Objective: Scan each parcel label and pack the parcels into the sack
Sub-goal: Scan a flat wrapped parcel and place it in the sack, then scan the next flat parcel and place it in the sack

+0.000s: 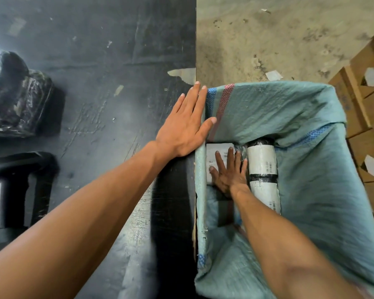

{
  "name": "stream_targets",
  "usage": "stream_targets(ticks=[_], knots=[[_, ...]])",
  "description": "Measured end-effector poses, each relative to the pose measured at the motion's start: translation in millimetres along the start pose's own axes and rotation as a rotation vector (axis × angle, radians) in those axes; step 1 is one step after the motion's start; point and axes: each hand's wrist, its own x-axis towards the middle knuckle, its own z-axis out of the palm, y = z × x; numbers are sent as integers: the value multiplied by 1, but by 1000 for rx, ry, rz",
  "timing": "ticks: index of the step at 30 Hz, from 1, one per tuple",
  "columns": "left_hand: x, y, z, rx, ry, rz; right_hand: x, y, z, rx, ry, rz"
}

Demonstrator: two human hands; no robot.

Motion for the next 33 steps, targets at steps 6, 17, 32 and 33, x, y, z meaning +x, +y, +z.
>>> stream_targets(ticks=[6,17,32,33], knots=[[0,-1,-2,-15,13,3,-26,20,-35,51,77,57],[-22,-2,-31,-350,-68,3,-130,3,-99,412,341,71],[-133,-177,-245,-29,407,-226,-226,-272,-216,363,597,-189],[-144,-193,-251,-13,404,-271,-228,-292,-215,344,583,-206]])
